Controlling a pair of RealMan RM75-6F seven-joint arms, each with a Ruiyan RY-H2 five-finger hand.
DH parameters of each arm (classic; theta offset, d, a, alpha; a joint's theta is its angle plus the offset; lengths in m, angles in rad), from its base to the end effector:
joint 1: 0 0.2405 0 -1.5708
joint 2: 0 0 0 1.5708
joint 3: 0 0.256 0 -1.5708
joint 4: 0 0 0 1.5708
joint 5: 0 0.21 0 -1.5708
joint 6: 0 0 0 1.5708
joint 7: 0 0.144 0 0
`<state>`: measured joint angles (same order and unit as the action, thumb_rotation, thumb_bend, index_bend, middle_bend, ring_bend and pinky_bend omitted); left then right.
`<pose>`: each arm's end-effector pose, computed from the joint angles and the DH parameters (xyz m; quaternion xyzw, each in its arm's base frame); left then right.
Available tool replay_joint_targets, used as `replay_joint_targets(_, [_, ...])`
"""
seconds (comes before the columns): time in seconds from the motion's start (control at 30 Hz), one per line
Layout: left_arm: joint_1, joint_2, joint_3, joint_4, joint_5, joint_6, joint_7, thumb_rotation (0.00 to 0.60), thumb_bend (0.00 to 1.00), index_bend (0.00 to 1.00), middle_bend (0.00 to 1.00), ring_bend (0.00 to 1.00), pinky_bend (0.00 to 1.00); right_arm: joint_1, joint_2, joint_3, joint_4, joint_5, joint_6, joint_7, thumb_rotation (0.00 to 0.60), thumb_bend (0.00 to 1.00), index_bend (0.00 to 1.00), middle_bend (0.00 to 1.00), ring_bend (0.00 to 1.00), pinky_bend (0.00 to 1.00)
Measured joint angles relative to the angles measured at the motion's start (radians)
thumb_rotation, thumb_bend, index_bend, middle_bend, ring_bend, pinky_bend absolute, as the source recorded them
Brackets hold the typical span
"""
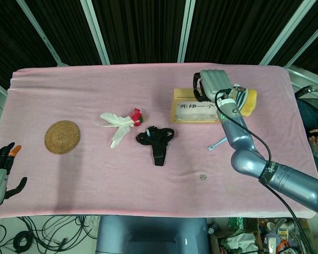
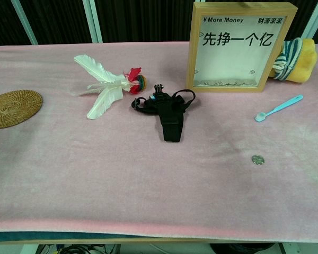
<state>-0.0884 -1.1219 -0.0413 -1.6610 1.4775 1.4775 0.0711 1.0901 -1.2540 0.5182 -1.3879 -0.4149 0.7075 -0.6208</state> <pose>-0.3043 0.1794 0.1526 -0.5967 -0.3909 -0.3760 0.5914 -0.0495 -0.4856 0.1359 0.6549 -0.4007 0.3900 0.5083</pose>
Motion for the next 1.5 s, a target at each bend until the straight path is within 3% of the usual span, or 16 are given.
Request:
replay_joint_targets(0.2, [0.001,-0.001,-0.001,0.001,-0.001,0.003,0.003,0.600,0.33,0.05,0.00,0.00,0.02,0.035,-0.009,-0.054,0.079,0.010,-0.036,0.056,0.600,0.42,0.72,0.77,0.86,0.93])
replay_joint_targets(0.5, [0.003,-0.002,-0.001,0.002,0.001,0.007,0.005,0.600,0.33,0.05,0.00,0.00,0.02,0.035,-0.011,-0.103,0.106,-0.026,-0.042,0.136,0.600,0.42,0.72,0.77,0.86,0.93])
replay_joint_targets(1.5, [0.004,-0.003,-0.002,0.007,0.001,0.009,0.007,0.600,0.33,0.05,0.00,0.00,0.02,0.027,-0.014,-0.190,0.131,-0.066,-0.017,0.253,0.600,0.42,0.72,0.77,0.86,0.93])
